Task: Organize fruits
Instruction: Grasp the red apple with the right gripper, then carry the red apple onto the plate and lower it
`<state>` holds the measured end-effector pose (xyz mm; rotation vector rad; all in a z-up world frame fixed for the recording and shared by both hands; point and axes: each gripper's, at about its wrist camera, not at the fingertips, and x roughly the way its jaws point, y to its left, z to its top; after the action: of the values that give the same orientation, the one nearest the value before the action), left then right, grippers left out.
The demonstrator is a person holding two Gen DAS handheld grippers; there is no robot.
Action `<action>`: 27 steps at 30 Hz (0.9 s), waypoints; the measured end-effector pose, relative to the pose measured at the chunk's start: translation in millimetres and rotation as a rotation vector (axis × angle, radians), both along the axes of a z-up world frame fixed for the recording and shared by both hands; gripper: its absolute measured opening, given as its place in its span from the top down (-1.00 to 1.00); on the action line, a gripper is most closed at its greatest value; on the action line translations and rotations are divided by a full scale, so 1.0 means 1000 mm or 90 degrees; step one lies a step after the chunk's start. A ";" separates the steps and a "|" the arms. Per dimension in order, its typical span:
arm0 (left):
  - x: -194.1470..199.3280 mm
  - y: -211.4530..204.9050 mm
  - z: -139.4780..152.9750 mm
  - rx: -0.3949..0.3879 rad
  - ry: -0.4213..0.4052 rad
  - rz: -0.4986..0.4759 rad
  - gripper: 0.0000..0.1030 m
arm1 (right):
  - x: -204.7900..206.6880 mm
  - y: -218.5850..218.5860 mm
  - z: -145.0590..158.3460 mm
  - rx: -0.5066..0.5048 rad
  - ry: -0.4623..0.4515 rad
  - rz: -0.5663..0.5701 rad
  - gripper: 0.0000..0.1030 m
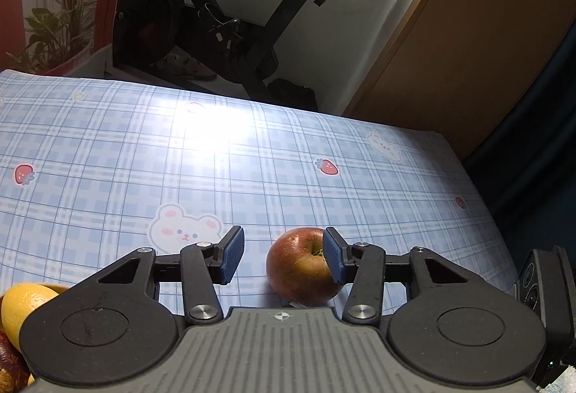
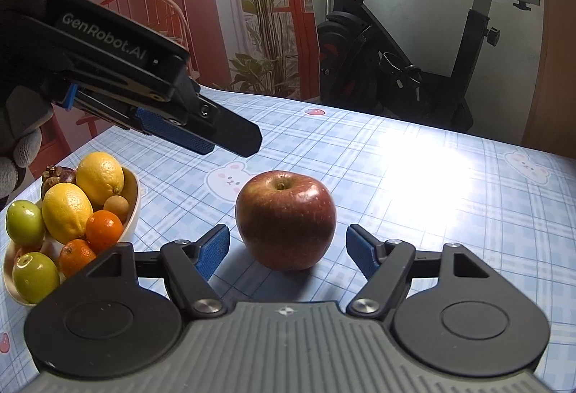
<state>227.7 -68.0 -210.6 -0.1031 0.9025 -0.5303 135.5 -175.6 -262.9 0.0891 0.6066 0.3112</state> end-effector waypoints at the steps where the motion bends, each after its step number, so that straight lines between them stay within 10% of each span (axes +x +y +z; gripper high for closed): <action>1: 0.002 -0.001 -0.002 0.001 0.003 -0.001 0.05 | 0.002 -0.001 -0.001 0.002 -0.001 -0.001 -0.43; 27: -0.013 0.011 0.004 0.020 0.023 -0.067 0.49 | -0.013 0.012 0.005 0.052 -0.003 0.049 -0.23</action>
<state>214.3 -57.4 -206.1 -0.0365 0.9551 -0.6125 123.0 -164.0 -257.4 0.1444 0.5939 0.4107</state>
